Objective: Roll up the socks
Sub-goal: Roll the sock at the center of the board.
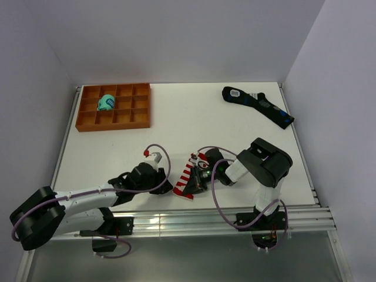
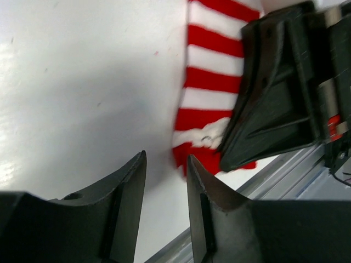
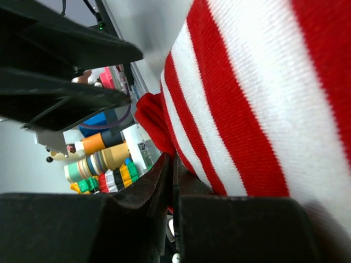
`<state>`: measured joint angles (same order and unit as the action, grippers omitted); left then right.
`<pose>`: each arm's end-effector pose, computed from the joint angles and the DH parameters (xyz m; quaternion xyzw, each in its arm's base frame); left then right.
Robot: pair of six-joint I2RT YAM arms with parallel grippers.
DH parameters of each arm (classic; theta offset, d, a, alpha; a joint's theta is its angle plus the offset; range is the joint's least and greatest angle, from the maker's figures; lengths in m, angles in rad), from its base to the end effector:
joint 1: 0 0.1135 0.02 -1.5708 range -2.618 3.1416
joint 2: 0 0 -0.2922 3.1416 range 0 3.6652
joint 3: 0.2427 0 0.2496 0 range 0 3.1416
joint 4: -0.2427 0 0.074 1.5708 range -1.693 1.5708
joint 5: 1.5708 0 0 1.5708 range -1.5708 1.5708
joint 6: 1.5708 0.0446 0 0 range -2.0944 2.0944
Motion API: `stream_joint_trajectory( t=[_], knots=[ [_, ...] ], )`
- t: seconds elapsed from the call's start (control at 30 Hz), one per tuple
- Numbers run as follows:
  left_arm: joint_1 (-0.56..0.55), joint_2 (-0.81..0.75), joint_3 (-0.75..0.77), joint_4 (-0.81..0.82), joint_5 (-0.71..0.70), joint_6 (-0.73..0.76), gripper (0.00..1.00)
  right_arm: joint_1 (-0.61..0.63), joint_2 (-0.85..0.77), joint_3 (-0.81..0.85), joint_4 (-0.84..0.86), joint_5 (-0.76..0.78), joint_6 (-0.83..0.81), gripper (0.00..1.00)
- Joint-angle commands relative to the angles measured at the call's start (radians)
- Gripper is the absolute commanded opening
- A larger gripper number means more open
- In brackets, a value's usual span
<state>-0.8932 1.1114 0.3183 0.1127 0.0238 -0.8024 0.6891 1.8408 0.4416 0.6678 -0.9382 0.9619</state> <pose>0.1216 -0.1529 0.1703 0.0461 0.9013 -0.3300 0.2769 0.1879 0.2014 0.0996 0.0717 -0.8320 -0.5471 0.0569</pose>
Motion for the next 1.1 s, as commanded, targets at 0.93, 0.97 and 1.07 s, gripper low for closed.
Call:
stream_joint_trajectory(
  t=[0.93,0.97,1.07],
  knots=[
    [-0.012,0.117,-0.007,0.211,-0.019,-0.069,0.44,-0.063,0.159,-0.070,0.012,0.009,0.233,0.08],
    [-0.012,0.131,0.005,0.200,-0.018,-0.066,0.44,-0.063,0.160,-0.070,0.018,0.007,0.238,0.08],
    [-0.012,0.165,0.028,0.179,-0.013,-0.064,0.43,-0.065,0.164,-0.076,0.038,0.003,0.247,0.08]
  ],
)
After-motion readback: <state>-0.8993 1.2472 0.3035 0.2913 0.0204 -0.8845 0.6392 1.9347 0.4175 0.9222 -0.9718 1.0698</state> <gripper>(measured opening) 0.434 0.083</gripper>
